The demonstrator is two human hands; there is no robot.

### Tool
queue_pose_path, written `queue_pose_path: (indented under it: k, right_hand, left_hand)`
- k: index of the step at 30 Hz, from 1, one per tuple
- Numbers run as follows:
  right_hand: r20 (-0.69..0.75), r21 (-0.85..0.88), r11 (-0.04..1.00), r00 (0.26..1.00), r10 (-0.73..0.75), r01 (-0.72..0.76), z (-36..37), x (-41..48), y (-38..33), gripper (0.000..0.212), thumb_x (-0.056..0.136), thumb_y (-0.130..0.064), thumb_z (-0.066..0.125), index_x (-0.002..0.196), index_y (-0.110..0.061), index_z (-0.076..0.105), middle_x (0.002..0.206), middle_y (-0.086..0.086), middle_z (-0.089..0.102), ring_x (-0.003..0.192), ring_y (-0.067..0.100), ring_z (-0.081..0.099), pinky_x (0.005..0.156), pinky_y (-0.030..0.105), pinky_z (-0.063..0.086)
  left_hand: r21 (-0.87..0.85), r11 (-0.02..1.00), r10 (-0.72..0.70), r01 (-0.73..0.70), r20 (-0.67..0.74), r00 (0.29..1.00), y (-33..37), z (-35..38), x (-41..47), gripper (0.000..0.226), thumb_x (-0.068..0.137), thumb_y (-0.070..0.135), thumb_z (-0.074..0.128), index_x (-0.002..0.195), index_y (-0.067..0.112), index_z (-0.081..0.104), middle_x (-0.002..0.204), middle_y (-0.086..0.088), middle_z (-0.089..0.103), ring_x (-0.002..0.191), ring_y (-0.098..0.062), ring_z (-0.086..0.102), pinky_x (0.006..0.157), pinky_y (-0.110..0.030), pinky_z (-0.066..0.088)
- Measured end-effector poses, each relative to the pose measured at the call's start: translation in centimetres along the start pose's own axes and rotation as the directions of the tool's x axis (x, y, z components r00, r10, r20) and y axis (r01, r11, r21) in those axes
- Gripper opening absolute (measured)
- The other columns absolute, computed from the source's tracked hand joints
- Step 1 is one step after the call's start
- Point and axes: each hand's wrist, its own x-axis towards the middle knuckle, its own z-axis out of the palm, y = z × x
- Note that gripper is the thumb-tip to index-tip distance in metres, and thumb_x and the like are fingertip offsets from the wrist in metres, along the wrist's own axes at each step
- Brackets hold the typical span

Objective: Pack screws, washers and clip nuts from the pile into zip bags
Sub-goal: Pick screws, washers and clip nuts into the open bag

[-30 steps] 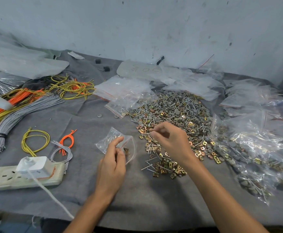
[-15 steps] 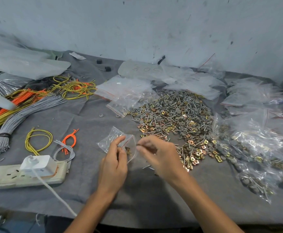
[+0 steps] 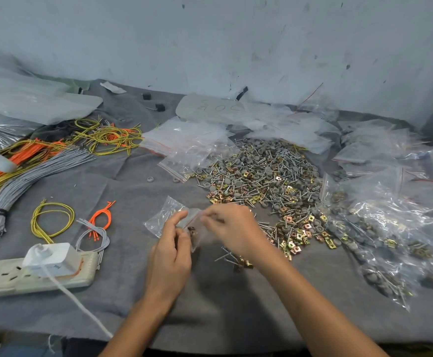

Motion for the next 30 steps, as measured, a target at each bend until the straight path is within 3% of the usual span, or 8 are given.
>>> queue_pose_path:
  k: [3,6,9,12,15,19,24,30]
  right_hand:
    - [-0.044,0.110,0.985,0.989,0.139,-0.133,-1.7,1.3,2.2,0.012,0.096,-0.033,0.062,0.087,-0.030,0.071,0.054,-0.020,0.058,0.046,-0.001,0.046,0.052,0.023,0.042]
    - [-0.081,-0.146,0.946,0.957,0.279,-0.289,-2.8,2.7,4.2,0.016,0.097,-0.039,0.062,0.083,-0.032,0.064,0.071,-0.013,0.064,0.058,0.003,0.059,0.062,0.033,0.058]
    - [-0.086,-0.398,0.848,0.935,0.344,-0.349,-2.7,3.6,5.3,0.038,0.095,-0.050,0.061,0.072,-0.021,0.064,0.069,-0.009,0.066,0.059,0.013,0.063,0.059,0.030,0.053]
    - [-0.012,-0.415,0.836,0.922,0.388,-0.358,-2.5,4.1,5.7,0.041,0.091,-0.054,0.066,0.075,-0.016,0.070,0.074,-0.007,0.071,0.060,0.014,0.064,0.059,0.029,0.049]
    - [0.039,-0.324,0.880,0.924,0.380,-0.348,-2.5,4.3,5.8,0.022,0.090,-0.040,0.071,0.081,-0.021,0.067,0.098,-0.005,0.075,0.073,0.013,0.065,0.065,0.034,0.051]
    - [0.031,-0.219,0.926,0.946,0.323,-0.309,-2.5,3.5,6.0,0.016,0.090,-0.030,0.072,0.082,-0.027,0.058,0.087,-0.008,0.068,0.079,0.011,0.063,0.079,0.044,0.058]
    - [-0.077,0.058,0.962,0.960,0.271,-0.267,-2.8,1.6,5.8,0.014,0.090,-0.027,0.072,0.083,-0.031,0.060,0.089,-0.009,0.072,0.095,0.010,0.069,0.080,0.039,0.060]
    - [-0.128,0.370,0.922,0.978,0.168,-0.110,-1.7,-1.7,3.6,0.009,0.091,-0.024,0.070,0.091,-0.033,0.070,0.084,-0.016,0.071,0.081,0.000,0.065,0.072,0.022,0.053]
  left_hand:
    - [0.002,1.000,-0.007,0.007,-0.006,1.000,0.0,0.0,0.0,0.036,0.094,0.033,0.043,0.124,0.052,0.050,0.091,0.026,0.064,0.073,-0.003,0.060,0.065,-0.019,0.044]
    - [-0.009,1.000,-0.023,0.023,-0.009,1.000,0.0,0.0,-0.1,0.035,0.094,0.036,0.042,0.126,0.050,0.050,0.082,0.020,0.064,0.068,-0.005,0.057,0.063,-0.030,0.045]
    - [-0.004,1.000,-0.019,0.019,-0.012,1.000,0.1,0.0,-0.2,0.035,0.095,0.037,0.042,0.126,0.051,0.050,0.084,0.017,0.065,0.070,-0.007,0.058,0.064,-0.032,0.044]
    - [0.002,1.000,-0.027,0.027,-0.010,1.000,0.2,-0.1,-0.1,0.035,0.095,0.037,0.042,0.126,0.052,0.050,0.079,0.012,0.064,0.068,-0.009,0.057,0.062,-0.035,0.046]
    - [0.001,1.000,-0.028,0.028,-0.005,1.000,0.4,-0.1,-0.1,0.035,0.096,0.035,0.042,0.127,0.050,0.050,0.075,0.014,0.060,0.065,-0.010,0.055,0.063,-0.039,0.048]
    - [-0.017,1.000,-0.026,0.026,0.005,1.000,0.5,-0.2,-0.2,0.035,0.096,0.035,0.042,0.127,0.048,0.050,0.076,0.019,0.058,0.065,-0.008,0.054,0.063,-0.041,0.049]
    - [-0.021,0.999,-0.026,0.027,0.003,1.000,0.8,-0.2,-0.2,0.035,0.096,0.033,0.042,0.127,0.046,0.050,0.076,0.015,0.058,0.065,-0.011,0.056,0.064,-0.043,0.050]
    - [-0.031,0.999,-0.013,0.013,0.005,1.000,1.0,-0.3,-0.3,0.036,0.095,0.031,0.043,0.128,0.043,0.050,0.075,0.013,0.055,0.064,-0.009,0.054,0.061,-0.037,0.046]
